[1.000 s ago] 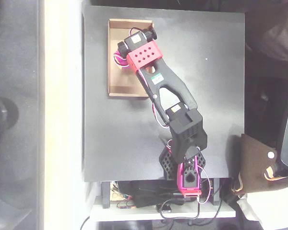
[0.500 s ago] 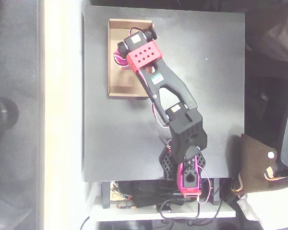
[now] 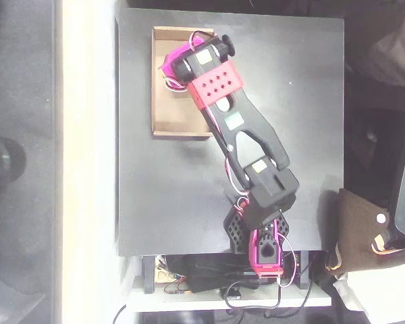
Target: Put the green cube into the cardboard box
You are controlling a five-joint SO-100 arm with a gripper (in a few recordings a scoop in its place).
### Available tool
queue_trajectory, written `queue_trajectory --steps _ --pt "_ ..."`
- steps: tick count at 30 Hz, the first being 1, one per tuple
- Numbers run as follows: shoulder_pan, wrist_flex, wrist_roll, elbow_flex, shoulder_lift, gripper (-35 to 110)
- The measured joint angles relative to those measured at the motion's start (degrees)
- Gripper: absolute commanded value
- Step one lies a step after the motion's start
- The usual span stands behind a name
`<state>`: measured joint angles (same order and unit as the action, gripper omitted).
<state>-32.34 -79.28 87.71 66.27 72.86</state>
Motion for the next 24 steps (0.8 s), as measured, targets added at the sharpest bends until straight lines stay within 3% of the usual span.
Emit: queue_trajectory --steps 12,24 --pt "1.6 0.0 0.0 0.0 19.7 41" --pt "12.5 0.0 0.2 0.0 29.9 41"
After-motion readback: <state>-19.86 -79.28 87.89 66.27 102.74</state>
